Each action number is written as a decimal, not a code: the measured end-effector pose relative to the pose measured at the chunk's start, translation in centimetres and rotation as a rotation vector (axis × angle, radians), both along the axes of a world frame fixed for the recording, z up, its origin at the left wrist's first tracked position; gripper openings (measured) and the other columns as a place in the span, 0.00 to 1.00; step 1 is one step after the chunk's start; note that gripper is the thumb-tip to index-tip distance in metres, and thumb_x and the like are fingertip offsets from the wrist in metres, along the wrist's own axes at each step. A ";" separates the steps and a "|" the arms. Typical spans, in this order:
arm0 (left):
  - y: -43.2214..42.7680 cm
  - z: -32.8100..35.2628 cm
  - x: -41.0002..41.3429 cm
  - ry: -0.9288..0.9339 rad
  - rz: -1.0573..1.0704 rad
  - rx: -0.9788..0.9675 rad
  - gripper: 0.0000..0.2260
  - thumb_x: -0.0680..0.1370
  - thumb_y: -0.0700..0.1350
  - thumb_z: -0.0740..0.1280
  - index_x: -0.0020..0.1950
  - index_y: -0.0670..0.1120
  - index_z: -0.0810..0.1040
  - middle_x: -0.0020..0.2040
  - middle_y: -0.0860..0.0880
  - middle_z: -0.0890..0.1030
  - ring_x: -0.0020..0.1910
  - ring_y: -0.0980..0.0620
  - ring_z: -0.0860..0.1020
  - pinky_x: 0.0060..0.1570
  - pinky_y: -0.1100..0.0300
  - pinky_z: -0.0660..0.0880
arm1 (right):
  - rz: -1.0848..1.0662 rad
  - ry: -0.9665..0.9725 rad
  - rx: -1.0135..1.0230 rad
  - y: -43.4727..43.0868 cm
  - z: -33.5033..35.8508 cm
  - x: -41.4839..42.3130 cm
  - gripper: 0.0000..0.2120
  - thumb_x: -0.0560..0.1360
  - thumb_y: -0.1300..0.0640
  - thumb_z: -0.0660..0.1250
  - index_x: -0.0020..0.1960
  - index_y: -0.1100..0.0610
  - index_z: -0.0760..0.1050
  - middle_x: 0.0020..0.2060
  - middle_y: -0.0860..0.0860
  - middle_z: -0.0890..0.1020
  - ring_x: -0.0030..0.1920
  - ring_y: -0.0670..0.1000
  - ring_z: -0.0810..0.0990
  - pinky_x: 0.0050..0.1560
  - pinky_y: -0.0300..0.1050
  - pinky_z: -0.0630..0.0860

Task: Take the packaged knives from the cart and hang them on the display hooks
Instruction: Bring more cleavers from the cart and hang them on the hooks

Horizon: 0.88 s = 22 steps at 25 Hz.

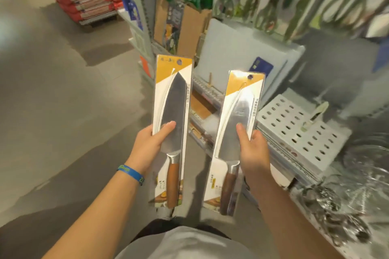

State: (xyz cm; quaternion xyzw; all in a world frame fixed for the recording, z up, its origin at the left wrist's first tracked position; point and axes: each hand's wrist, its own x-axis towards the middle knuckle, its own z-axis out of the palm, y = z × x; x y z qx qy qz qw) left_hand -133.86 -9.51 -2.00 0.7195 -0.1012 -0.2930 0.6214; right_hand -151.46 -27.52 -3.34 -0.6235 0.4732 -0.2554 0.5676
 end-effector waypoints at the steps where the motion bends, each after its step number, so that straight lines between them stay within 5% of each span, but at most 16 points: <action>1: -2.0 0.4 0.1 0.002 -0.022 -0.011 0.22 0.66 0.66 0.76 0.48 0.50 0.87 0.48 0.47 0.87 0.50 0.45 0.85 0.54 0.45 0.81 | -0.027 -0.012 -0.025 -0.7 0.5 -0.4 0.17 0.76 0.32 0.64 0.40 0.45 0.73 0.30 0.37 0.74 0.32 0.41 0.73 0.38 0.49 0.70; 3: -6.5 1.6 0.5 -0.010 -0.078 -0.060 0.23 0.64 0.67 0.77 0.48 0.51 0.87 0.46 0.48 0.87 0.47 0.48 0.86 0.41 0.56 0.82 | -0.087 -0.041 -0.074 -2.4 2.0 -0.5 0.15 0.77 0.34 0.64 0.34 0.37 0.70 0.27 0.36 0.72 0.28 0.39 0.70 0.37 0.43 0.68; 6: -13.0 4.2 2.6 -0.059 -0.109 -0.133 0.22 0.64 0.67 0.76 0.47 0.52 0.87 0.45 0.52 0.87 0.45 0.54 0.85 0.40 0.61 0.80 | -0.208 -0.067 -0.203 -5.2 4.7 1.0 0.18 0.78 0.35 0.65 0.35 0.43 0.66 0.25 0.36 0.71 0.26 0.38 0.69 0.28 0.30 0.67; 11: -22.2 10.9 8.3 -0.291 -0.254 -0.269 0.18 0.65 0.73 0.69 0.41 0.61 0.85 0.39 0.60 0.85 0.39 0.64 0.83 0.36 0.67 0.77 | -0.466 -0.114 -0.460 -10.4 11.2 5.4 0.25 0.80 0.38 0.65 0.36 0.53 0.59 0.26 0.42 0.65 0.25 0.41 0.64 0.28 0.33 0.64; 18: -33.5 27.6 11.5 -0.625 -0.378 -0.641 0.20 0.76 0.66 0.66 0.34 0.51 0.76 0.28 0.64 0.78 0.29 0.67 0.76 0.30 0.74 0.68 | -0.776 -0.227 -0.777 -16.3 27.6 9.9 0.24 0.81 0.38 0.62 0.36 0.55 0.65 0.29 0.45 0.73 0.28 0.39 0.71 0.32 0.30 0.68; 22: -36.3 34.8 10.2 -0.682 -0.429 -0.780 0.24 0.75 0.67 0.65 0.31 0.48 0.71 0.24 0.60 0.74 0.26 0.62 0.72 0.27 0.71 0.67 | -0.901 -0.162 -0.939 -16.5 36.3 7.5 0.28 0.79 0.34 0.61 0.37 0.57 0.64 0.32 0.51 0.69 0.29 0.45 0.67 0.31 0.38 0.65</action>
